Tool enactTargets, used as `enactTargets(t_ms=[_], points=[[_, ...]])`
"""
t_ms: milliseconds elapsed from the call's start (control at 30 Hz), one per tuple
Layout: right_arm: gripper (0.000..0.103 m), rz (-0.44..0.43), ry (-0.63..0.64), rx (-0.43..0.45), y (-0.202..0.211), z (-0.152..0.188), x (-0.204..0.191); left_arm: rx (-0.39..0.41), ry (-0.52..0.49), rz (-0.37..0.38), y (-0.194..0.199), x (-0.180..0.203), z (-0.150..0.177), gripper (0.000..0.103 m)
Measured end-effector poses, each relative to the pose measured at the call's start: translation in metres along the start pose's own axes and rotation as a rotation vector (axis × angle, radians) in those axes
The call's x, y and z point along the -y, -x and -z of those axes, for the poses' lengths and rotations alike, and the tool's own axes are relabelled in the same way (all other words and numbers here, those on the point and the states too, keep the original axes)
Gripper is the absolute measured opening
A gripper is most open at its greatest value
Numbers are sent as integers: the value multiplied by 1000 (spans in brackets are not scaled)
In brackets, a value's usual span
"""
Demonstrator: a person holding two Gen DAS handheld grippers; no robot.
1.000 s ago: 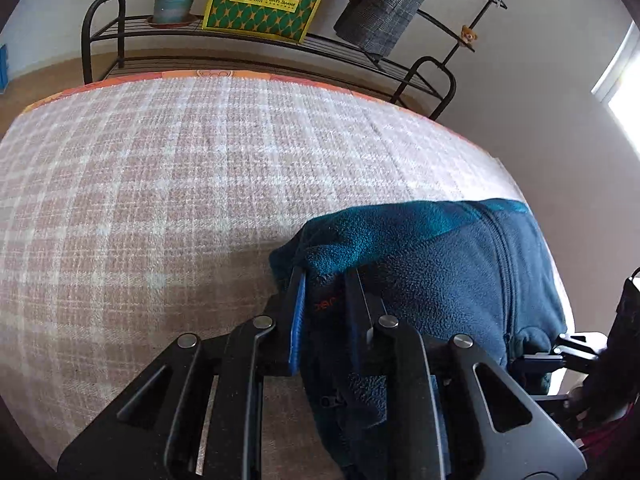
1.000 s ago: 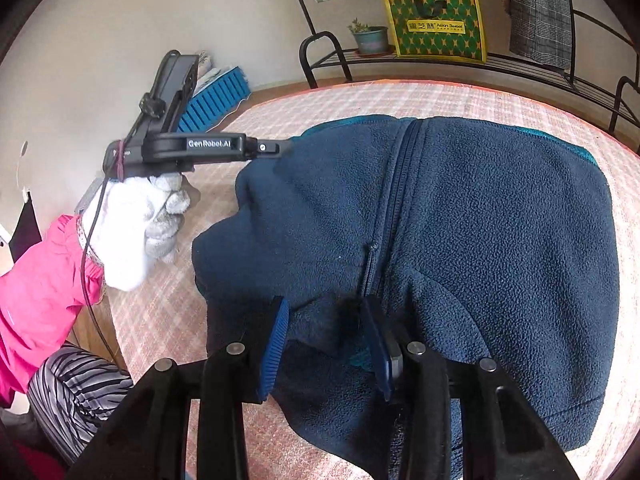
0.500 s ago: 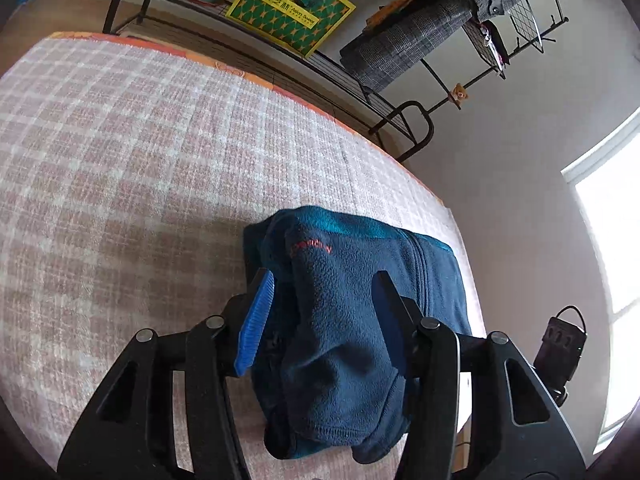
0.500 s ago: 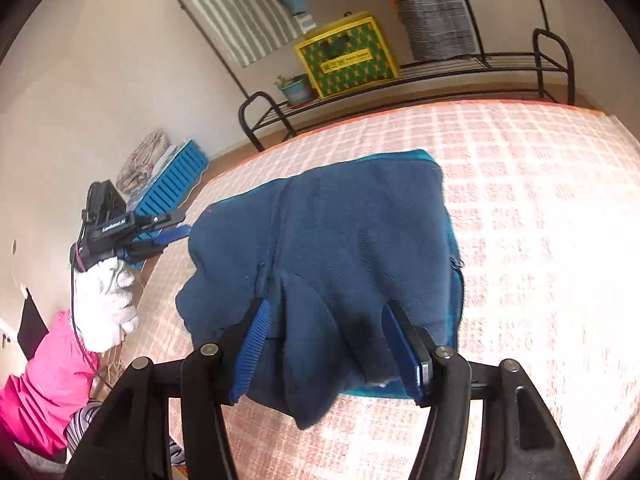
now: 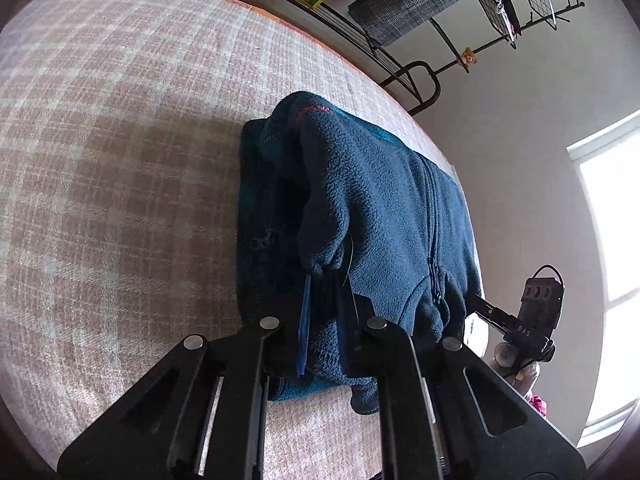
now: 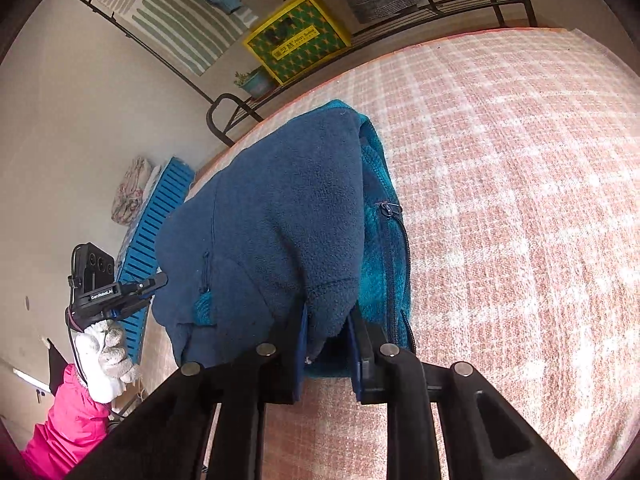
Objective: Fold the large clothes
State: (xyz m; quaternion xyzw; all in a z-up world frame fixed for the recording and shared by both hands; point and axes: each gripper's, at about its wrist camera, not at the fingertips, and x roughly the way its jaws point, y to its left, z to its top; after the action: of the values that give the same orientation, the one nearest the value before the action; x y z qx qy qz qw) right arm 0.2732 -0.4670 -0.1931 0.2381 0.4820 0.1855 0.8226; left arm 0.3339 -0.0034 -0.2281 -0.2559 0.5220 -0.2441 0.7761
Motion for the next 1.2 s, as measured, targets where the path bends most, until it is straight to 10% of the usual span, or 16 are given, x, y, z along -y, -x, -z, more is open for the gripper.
enactTargets(t_ms=[233, 533, 600, 667, 867, 1000, 1200], points=[[5, -12, 77, 19, 22, 5, -27, 28, -6, 32, 24, 10, 12, 7], [3, 135, 125, -88, -7, 15, -18, -24, -110, -144, -6, 3, 23, 9], [17, 161, 185, -81, 6, 10, -32, -25, -166, -178, 3, 15, 19, 12], [33, 219, 283, -36, 25, 5, -52, -23, -213, -187, 15, 26, 14, 22], [35, 222, 392, 180, 67, -23, -93, 172, -334, -217, 65, 71, -3, 33], [29, 160, 399, 231, 38, -59, -116, 263, -350, -197, 51, 99, -30, 33], [23, 117, 402, 133, -48, -105, -132, 195, -335, -153, -19, 122, -67, 33]])
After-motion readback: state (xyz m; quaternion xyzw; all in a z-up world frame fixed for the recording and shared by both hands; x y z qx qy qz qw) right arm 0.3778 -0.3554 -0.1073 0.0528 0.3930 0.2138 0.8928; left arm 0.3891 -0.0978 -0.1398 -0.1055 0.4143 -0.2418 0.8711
